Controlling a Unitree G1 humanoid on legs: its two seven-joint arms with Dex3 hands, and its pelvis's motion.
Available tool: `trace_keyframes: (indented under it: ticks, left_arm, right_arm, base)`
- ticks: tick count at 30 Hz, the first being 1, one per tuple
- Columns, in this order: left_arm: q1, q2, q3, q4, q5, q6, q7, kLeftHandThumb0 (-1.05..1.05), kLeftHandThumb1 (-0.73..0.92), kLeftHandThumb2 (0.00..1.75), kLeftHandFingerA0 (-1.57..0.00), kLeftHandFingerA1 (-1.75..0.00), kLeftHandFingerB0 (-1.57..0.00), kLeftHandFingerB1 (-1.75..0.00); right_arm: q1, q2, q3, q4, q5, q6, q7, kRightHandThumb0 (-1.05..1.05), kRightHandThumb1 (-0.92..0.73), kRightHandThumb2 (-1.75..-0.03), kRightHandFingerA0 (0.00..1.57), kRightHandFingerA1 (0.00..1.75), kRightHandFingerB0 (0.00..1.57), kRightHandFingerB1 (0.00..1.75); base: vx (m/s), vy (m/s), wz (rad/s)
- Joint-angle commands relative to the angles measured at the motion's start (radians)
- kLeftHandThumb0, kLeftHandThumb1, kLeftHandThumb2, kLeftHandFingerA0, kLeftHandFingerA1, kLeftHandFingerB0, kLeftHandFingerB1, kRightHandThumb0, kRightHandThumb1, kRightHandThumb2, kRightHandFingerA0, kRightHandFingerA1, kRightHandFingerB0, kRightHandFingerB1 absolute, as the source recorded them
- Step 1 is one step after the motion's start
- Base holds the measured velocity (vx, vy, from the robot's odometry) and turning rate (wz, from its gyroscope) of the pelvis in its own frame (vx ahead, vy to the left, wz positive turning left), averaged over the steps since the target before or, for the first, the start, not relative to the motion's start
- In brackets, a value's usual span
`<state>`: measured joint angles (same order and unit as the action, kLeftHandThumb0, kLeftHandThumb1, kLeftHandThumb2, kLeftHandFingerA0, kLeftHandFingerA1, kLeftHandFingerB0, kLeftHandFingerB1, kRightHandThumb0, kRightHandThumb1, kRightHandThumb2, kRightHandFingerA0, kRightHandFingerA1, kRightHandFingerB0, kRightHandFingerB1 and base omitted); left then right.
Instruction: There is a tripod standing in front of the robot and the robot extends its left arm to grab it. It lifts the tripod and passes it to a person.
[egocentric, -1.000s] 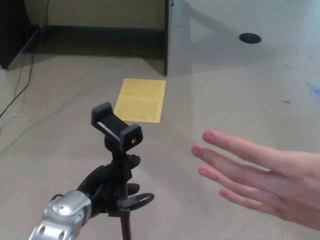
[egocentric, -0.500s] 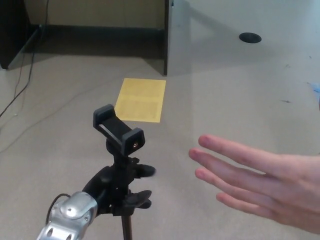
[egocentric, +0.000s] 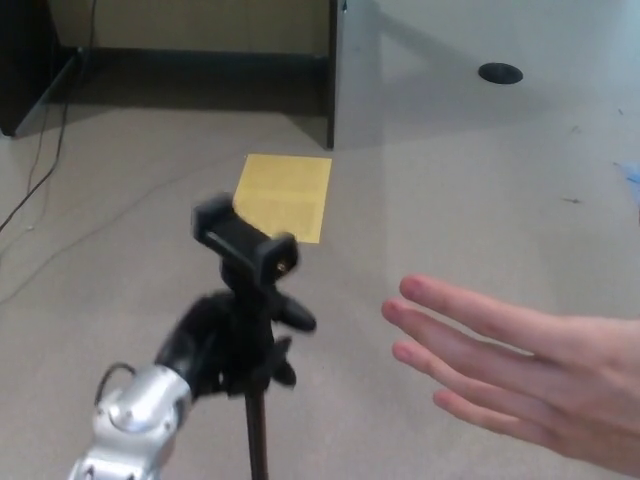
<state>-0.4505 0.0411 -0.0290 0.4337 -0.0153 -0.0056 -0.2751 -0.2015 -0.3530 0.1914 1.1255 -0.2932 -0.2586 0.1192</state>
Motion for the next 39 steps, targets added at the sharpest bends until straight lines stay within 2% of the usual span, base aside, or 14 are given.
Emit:
trace_keyframes:
  ticks: [1, 4, 6, 11, 13, 17, 18, 19, 24, 28, 34, 39]
  left_arm:
    - [-0.079, 0.0, 0.055, -0.179, -0.092, 0.064, -0.008, -0.09, 0.74, 0.88, -1.04, -1.33, -0.8, -1.2]
    - [-0.122, -0.007, 0.08, -0.277, -0.146, 0.157, -0.021, -0.08, 0.79, 0.82, -1.06, -1.32, -0.81, -1.2]
    - [-0.181, -0.01, 0.09, -0.336, -0.169, 0.221, -0.015, -0.05, 0.76, 0.89, -1.06, -1.35, -0.82, -1.21]
    - [-0.322, -0.013, 0.096, -0.422, -0.195, 0.355, 0.003, -0.03, 0.74, 0.89, -1.06, -1.3, -0.84, -1.18]
    - [-0.385, -0.017, 0.089, -0.445, -0.207, 0.402, 0.002, -0.08, 0.77, 0.8, -1.08, -1.26, -0.85, -1.15]
    - [-0.447, -0.03, 0.076, -0.479, -0.211, 0.467, 0.009, -0.1, 0.76, 0.79, -1.1, -1.24, -0.87, -1.11]
    - [-0.49, -0.064, 0.069, -0.494, -0.235, 0.5, 0.015, -0.12, 0.78, 0.75, -1.1, -1.25, -0.88, -1.1]
    - [-0.515, -0.072, 0.053, -0.504, -0.227, 0.503, 0.011, -0.12, 0.79, 0.75, -1.08, -1.28, -0.83, -1.14]
    - [-0.657, -0.135, 0.019, -0.538, -0.23, 0.567, 0.028, -0.1, 0.77, 0.8, -1.02, -1.33, -0.82, -1.16]
    - [-0.767, -0.193, -0.007, -0.546, -0.219, 0.597, 0.053, -0.12, 0.76, 0.77, -1.02, -1.3, -0.85, -1.07]
    - [-0.825, -0.249, -0.04, -0.554, -0.213, 0.611, 0.066, -0.13, 0.7, 0.83, -1.04, -1.28, -0.86, -1.07]
    - [-0.838, -0.3, -0.115, -0.607, -0.195, 0.648, 0.087, -0.15, 0.72, 0.78, -1.03, -1.3, -0.85, -1.06]
  right_arm:
    - [-0.006, -0.016, 0.008, 0.006, -0.012, 0.013, 0.006, -0.39, -0.71, -0.61, 0.66, 0.42, 0.48, 0.36]
    - [-0.003, -0.017, 0.009, 0.008, -0.013, 0.01, 0.007, -0.4, -0.7, -0.62, 0.65, 0.43, 0.47, 0.36]
    - [-0.002, -0.017, 0.007, 0.007, -0.011, 0.011, 0.008, -0.38, -0.71, -0.61, 0.67, 0.44, 0.48, 0.37]
    - [-0.004, -0.023, 0.012, 0.004, -0.023, 0.008, 0.003, -0.39, -0.71, -0.61, 0.69, 0.44, 0.48, 0.37]
    - [-0.008, -0.022, 0.012, 0.008, -0.023, 0.01, 0.006, -0.39, -0.71, -0.61, 0.68, 0.44, 0.48, 0.37]
    - [-0.008, -0.021, 0.015, 0.006, -0.027, 0.015, 0.007, -0.39, -0.71, -0.61, 0.68, 0.44, 0.47, 0.36]
    - [-0.004, -0.02, 0.013, 0.009, -0.023, 0.01, 0.011, -0.39, -0.71, -0.61, 0.67, 0.44, 0.47, 0.36]
    - [0.0, -0.021, 0.012, 0.008, -0.021, 0.007, 0.015, -0.4, -0.7, -0.62, 0.67, 0.43, 0.46, 0.36]
    - [-0.004, -0.021, 0.016, 0.005, -0.027, 0.01, 0.007, -0.4, -0.71, -0.61, 0.67, 0.43, 0.48, 0.37]
    - [-0.014, -0.02, 0.013, 0.014, -0.023, 0.01, 0.006, -0.4, -0.7, -0.61, 0.67, 0.42, 0.49, 0.36]
    - [-0.016, -0.021, 0.021, 0.006, -0.027, 0.02, 0.009, -0.4, -0.7, -0.62, 0.64, 0.41, 0.46, 0.36]
    - [-0.02, -0.019, 0.022, -0.005, -0.027, 0.017, 0.012, -0.41, -0.71, -0.61, 0.66, 0.42, 0.48, 0.36]
  base:
    - [0.0, 0.0, 0.0]
    - [0.0, 0.0, 0.0]
    - [0.0, 0.0, 0.0]
    - [0.0, 0.0, 0.0]
    - [0.0, 0.0, 0.0]
    - [0.0, 0.0, 0.0]
    - [0.0, 0.0, 0.0]
    - [0.0, 0.0, 0.0]
    - [0.0, 0.0, 0.0]
    - [0.0, 0.0, 0.0]
    - [0.0, 0.0, 0.0]
    - [0.0, 0.0, 0.0]
